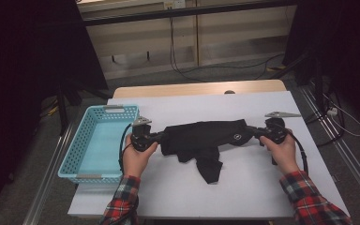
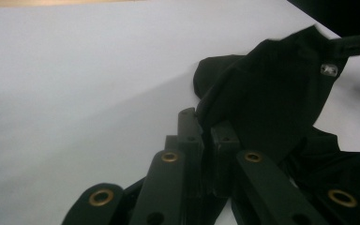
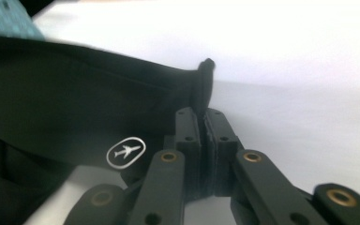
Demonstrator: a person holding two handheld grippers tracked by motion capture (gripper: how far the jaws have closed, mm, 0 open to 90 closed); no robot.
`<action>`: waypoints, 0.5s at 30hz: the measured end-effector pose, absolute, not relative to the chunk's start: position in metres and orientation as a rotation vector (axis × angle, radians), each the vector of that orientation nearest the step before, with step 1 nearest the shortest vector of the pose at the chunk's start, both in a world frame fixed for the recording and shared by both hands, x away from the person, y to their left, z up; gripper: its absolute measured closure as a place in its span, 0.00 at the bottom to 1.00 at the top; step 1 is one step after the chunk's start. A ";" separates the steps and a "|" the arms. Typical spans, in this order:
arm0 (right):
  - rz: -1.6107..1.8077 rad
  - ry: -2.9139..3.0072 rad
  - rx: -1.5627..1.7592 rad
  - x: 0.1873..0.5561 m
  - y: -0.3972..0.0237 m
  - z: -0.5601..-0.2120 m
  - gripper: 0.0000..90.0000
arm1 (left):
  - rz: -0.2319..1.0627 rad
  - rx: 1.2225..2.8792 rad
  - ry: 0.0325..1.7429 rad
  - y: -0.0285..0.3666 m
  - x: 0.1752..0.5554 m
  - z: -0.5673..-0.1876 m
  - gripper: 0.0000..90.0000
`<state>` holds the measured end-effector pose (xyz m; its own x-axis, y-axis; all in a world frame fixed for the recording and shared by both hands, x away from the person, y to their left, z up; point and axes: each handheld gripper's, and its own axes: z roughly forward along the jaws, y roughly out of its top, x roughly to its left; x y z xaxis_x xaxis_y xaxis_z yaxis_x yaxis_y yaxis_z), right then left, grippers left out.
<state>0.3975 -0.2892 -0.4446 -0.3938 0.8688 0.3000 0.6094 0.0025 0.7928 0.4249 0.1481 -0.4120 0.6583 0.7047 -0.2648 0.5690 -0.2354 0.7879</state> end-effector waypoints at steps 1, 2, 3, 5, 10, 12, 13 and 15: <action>1.340 1.991 1.540 0.394 -0.294 -0.441 0.97 | 0.172 1.918 1.000 0.148 0.425 -0.412 0.95; 1.351 1.978 1.539 0.390 -0.298 -0.439 0.97 | 0.162 1.915 1.000 0.147 0.425 -0.413 0.95; 1.360 1.969 1.547 0.386 -0.301 -0.437 0.97 | 0.154 1.914 1.000 0.146 0.425 -0.413 0.95; 1.343 1.985 1.554 0.380 -0.304 -0.436 0.97 | 0.136 1.924 0.997 0.143 0.425 -0.415 0.95; 1.305 2.010 1.528 0.371 -0.303 -0.437 0.97 | 0.147 1.892 0.994 0.137 0.424 -0.414 0.84; 1.303 2.013 1.544 0.370 -0.303 -0.438 0.97 | 0.136 1.864 0.994 0.136 0.425 -0.412 0.81; 1.301 2.019 1.547 0.369 -0.304 -0.439 0.97 | 0.140 1.855 0.992 0.135 0.427 -0.413 0.81; 1.295 2.029 1.551 0.369 -0.304 -0.440 0.97 | 0.162 1.860 1.001 0.132 0.431 -0.416 0.77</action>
<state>0.3687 -0.3039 -0.4403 -0.3862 0.8770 0.2859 0.6286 0.0234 0.7774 0.4307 0.1325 -0.4161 0.6514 0.6964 -0.3012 0.5657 -0.1812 0.8045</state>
